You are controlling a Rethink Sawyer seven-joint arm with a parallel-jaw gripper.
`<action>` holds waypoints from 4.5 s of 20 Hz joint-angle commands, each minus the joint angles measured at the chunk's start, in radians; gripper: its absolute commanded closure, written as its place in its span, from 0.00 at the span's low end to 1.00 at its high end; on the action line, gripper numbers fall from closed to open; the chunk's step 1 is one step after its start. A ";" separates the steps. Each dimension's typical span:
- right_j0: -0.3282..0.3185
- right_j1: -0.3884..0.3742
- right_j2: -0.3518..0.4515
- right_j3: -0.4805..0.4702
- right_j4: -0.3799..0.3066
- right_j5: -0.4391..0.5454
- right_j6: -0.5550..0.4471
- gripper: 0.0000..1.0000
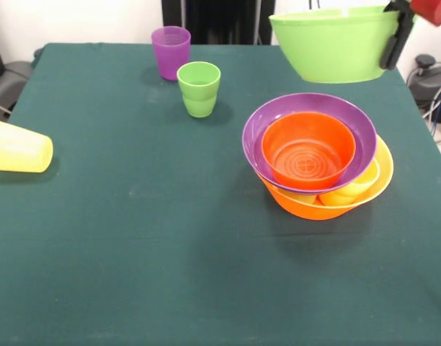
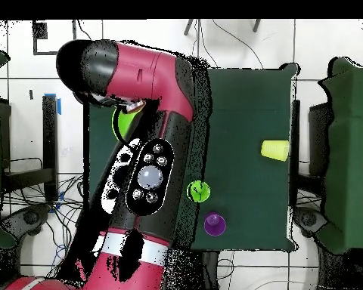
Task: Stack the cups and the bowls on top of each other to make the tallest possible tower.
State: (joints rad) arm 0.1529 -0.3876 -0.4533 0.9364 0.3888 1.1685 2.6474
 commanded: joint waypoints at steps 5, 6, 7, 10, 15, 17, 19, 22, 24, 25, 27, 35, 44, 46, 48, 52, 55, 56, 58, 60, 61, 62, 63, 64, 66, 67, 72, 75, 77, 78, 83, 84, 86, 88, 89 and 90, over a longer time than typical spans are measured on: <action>-0.001 0.065 0.040 0.052 0.015 0.145 0.255 1.00; -0.001 0.071 0.038 0.050 0.018 0.143 0.257 1.00; -0.002 0.077 0.039 0.051 0.021 0.131 0.257 1.00; -0.008 0.096 0.037 0.042 0.027 0.107 0.253 1.00; -0.021 0.120 0.026 0.012 0.028 0.097 0.242 1.00; -0.027 0.124 0.020 -0.001 0.026 0.103 0.234 1.00; -0.034 0.131 0.015 -0.020 0.024 0.111 0.226 1.00; -0.039 0.153 0.011 -0.058 0.026 0.118 0.227 1.00; -0.043 0.164 0.006 -0.086 0.027 0.133 0.228 1.00; -0.043 0.168 0.003 -0.095 0.027 0.135 0.228 1.00; -0.044 0.168 -0.004 -0.110 0.028 0.151 0.228 1.00; -0.048 0.177 -0.028 -0.183 0.042 0.222 0.244 1.00; -0.058 0.191 -0.050 -0.241 0.065 0.246 0.247 1.00; -0.061 0.194 -0.057 -0.252 0.069 0.247 0.240 1.00; -0.064 0.202 -0.061 -0.259 0.072 0.242 0.231 1.00; -0.069 0.218 -0.068 -0.271 0.077 0.226 0.226 1.00; -0.069 0.224 -0.072 -0.270 0.077 0.209 0.221 1.00; -0.069 0.224 -0.074 -0.269 0.078 0.207 0.219 1.00; -0.068 0.226 -0.077 -0.267 0.079 0.202 0.217 1.00; -0.073 0.232 -0.082 -0.273 0.078 0.198 0.206 1.00; -0.074 0.234 -0.082 -0.273 0.078 0.194 0.204 1.00; -0.074 0.234 -0.083 -0.272 0.079 0.194 0.203 1.00; -0.073 0.233 -0.084 -0.271 0.080 0.194 0.202 1.00; -0.073 0.233 -0.085 -0.270 0.082 0.194 0.201 1.00; -0.073 0.235 -0.085 -0.268 0.082 0.190 0.199 1.00; -0.073 0.235 -0.086 -0.267 0.082 0.189 0.197 1.00; -0.081 0.243 -0.089 -0.272 0.080 0.179 0.180 1.00; -0.083 0.249 -0.091 -0.278 0.082 0.174 0.176 1.00; -0.083 0.256 -0.092 -0.282 0.085 0.161 0.179 1.00; -0.083 0.256 -0.091 -0.280 0.087 0.152 0.181 1.00; -0.083 0.265 -0.091 -0.282 0.093 0.132 0.186 1.00; -0.083 0.266 -0.092 -0.282 0.094 0.129 0.186 1.00; -0.082 0.267 -0.091 -0.279 0.095 0.122 0.185 1.00; -0.081 0.267 -0.090 -0.275 0.095 0.115 0.187 1.00; -0.080 0.266 -0.088 -0.271 0.096 0.106 0.187 1.00; -0.078 0.266 -0.087 -0.267 0.097 0.097 0.189 1.00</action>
State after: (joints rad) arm 0.0952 -0.1190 -0.6023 0.6674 0.4805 1.3359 2.6490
